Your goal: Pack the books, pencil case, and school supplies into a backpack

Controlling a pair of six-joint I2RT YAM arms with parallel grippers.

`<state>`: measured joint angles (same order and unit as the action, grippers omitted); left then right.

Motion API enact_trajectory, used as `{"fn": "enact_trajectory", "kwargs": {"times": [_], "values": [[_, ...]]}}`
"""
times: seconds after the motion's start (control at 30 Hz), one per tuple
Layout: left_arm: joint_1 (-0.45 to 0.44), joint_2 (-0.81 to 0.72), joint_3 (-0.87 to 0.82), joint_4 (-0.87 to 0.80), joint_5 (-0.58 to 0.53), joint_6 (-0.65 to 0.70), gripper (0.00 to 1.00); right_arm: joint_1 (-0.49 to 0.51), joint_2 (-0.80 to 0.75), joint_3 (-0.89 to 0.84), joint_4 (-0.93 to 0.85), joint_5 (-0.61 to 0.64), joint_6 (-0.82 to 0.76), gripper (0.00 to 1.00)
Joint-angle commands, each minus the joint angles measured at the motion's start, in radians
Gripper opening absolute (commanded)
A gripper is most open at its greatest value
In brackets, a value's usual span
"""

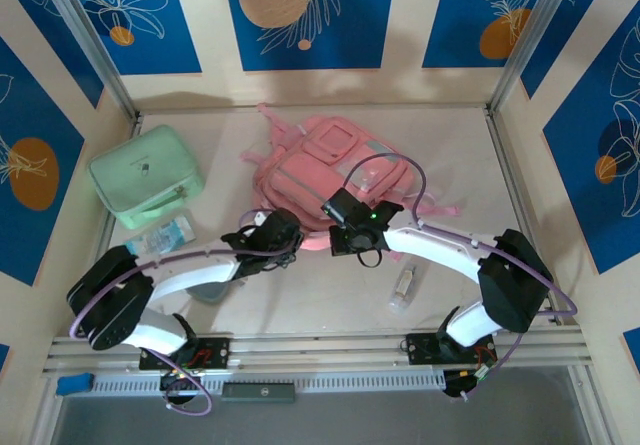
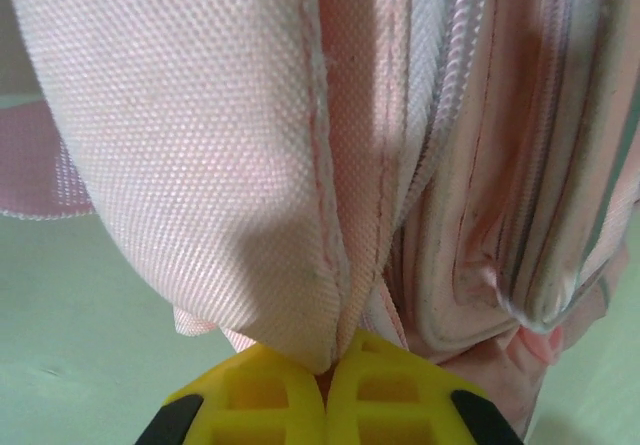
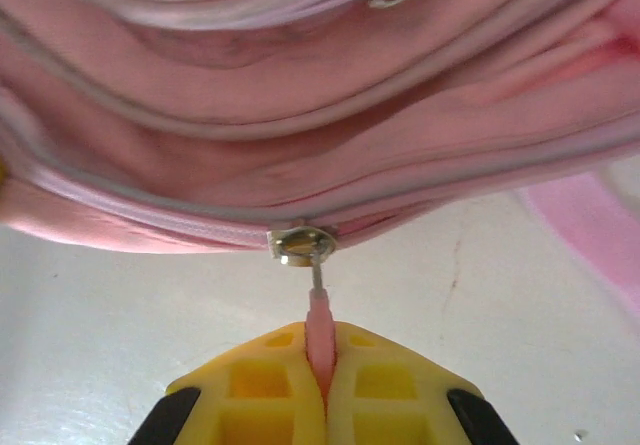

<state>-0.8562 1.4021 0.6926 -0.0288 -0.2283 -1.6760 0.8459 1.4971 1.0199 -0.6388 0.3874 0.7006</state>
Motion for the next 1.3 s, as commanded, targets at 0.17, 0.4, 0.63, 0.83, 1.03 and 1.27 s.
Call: {"fn": "enact_trajectory", "kwargs": {"times": [0.17, 0.4, 0.63, 0.83, 1.03, 1.27], "values": [[0.192, -0.198, -0.138, -0.089, 0.081, 0.236, 0.00, -0.030, 0.002, 0.022, -0.178, 0.143, 0.058, 0.00], [0.310, -0.269, -0.179, -0.091, 0.206, 0.349, 0.00, -0.088, -0.007, 0.023, -0.240, 0.158, 0.102, 0.00], [0.354, -0.325, -0.176, -0.117, 0.219, 0.435, 0.00, -0.027, 0.012, 0.044, -0.245, 0.083, 0.075, 0.00], [0.353, -0.314, -0.143, -0.068, 0.303, 0.497, 0.26, 0.015, 0.016, 0.056, -0.202, -0.033, 0.061, 0.05], [0.344, -0.422, -0.135, -0.162, 0.278, 0.605, 0.51, 0.021, -0.096, 0.014, -0.163, -0.052, 0.065, 0.40], [0.295, -0.520, -0.107, -0.279, 0.246, 0.661, 0.55, -0.185, -0.200, -0.043, -0.064, -0.300, 0.076, 0.47]]}}
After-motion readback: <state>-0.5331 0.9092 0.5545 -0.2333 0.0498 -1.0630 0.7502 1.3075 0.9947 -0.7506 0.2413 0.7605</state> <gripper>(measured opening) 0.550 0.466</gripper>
